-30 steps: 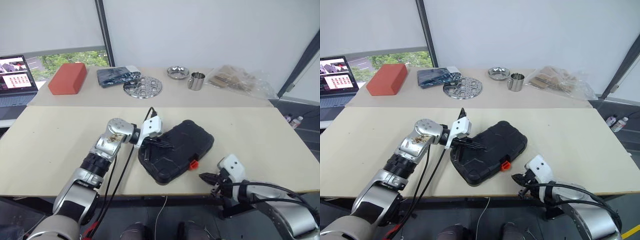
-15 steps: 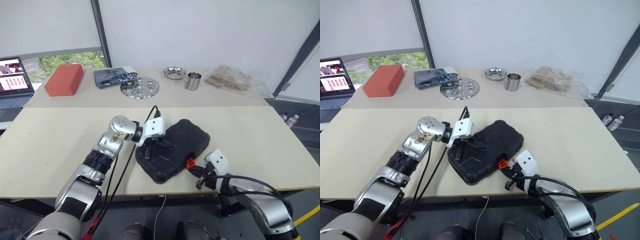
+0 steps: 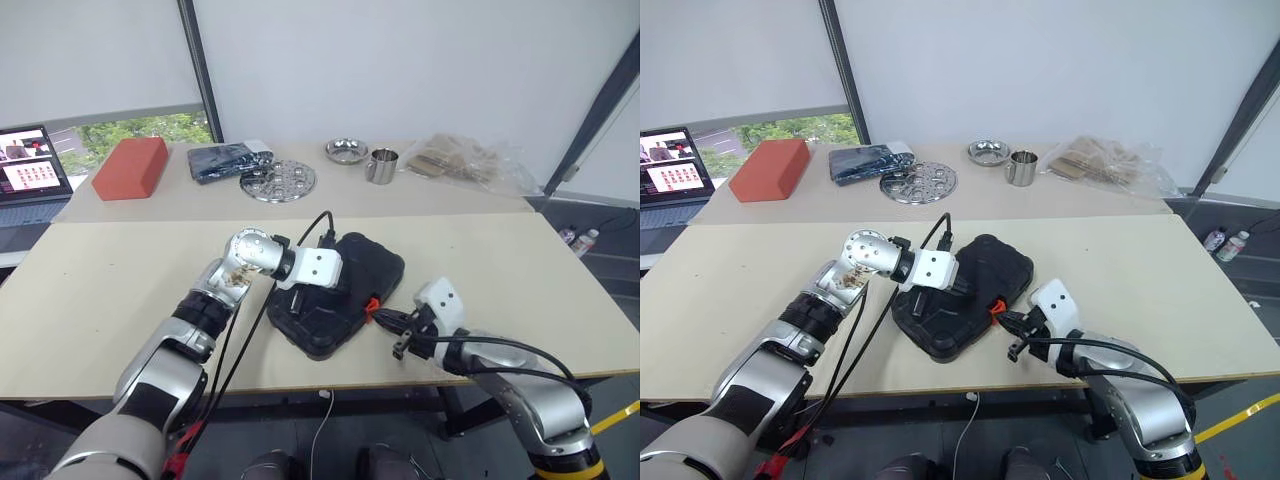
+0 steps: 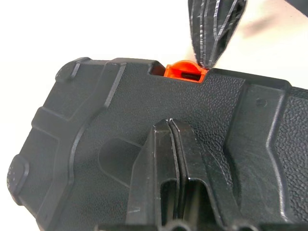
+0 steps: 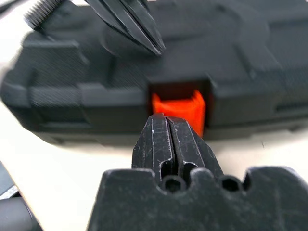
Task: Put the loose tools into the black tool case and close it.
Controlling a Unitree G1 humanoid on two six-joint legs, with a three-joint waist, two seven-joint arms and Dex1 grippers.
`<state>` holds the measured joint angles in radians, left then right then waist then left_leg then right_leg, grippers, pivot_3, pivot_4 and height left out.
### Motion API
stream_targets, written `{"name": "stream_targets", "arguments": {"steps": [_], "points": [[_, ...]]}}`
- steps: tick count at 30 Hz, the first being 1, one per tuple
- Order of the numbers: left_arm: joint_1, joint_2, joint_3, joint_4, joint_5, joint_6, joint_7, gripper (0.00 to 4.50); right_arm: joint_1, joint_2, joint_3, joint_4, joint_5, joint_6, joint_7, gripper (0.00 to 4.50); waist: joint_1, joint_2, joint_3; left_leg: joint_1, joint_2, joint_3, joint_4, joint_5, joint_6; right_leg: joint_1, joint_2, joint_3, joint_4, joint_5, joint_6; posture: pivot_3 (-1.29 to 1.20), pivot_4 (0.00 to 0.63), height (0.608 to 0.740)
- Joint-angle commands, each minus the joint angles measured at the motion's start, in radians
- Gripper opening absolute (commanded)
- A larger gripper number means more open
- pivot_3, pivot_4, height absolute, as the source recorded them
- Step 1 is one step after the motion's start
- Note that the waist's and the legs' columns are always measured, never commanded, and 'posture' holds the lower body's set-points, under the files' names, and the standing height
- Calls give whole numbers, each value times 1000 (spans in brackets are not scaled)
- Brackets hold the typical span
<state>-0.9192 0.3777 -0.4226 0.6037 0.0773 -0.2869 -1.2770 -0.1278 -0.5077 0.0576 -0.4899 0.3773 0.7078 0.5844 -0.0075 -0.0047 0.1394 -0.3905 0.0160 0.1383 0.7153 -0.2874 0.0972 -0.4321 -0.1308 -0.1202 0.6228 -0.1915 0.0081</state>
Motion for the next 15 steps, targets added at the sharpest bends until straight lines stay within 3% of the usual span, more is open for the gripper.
{"name": "stream_targets", "arguments": {"steps": [1,4,7,8,11,12,15], "points": [[65,7,-47,87,59,55,-14,89,-25,-16,-7,-13,-10,-32,5,0,-1,0,0,1,0,0,-1,0,0,2,0,0,-1,0,0,0,150,734],[68,30,20,71,6,154,-15,89,14,-72,-75,-78,47,14,42,0,1,0,0,1,0,-1,-2,0,0,2,-1,0,-2,0,0,0,150,734],[71,78,137,3,-119,368,-50,748,81,-179,-206,-140,145,54,137,776,4,-1,0,-1,0,-1,-3,0,1,2,0,-1,-5,0,0,0,150,734],[76,110,177,-29,-159,434,-62,1150,108,-226,-267,-154,184,62,184,1120,4,-1,0,-3,0,-2,-4,-1,2,0,1,-1,-7,-1,0,0,150,734],[126,304,320,-193,-327,662,-186,2092,177,-405,-510,-128,304,80,404,2078,-11,0,4,-11,0,-1,-3,2,-4,-6,4,-1,-7,0,0,0,150,734],[144,367,355,-245,-375,734,-223,2442,186,-453,-568,-104,336,92,458,2532,-15,0,7,-13,0,1,-4,3,-5,-9,6,1,-7,1,-2,0,150,734],[196,543,437,-350,-484,917,-308,3247,214,-573,-706,-13,410,133,616,3349,-6,-5,12,-14,1,0,-4,3,-6,-9,10,-1,-8,3,-5,0,150,734]]}}
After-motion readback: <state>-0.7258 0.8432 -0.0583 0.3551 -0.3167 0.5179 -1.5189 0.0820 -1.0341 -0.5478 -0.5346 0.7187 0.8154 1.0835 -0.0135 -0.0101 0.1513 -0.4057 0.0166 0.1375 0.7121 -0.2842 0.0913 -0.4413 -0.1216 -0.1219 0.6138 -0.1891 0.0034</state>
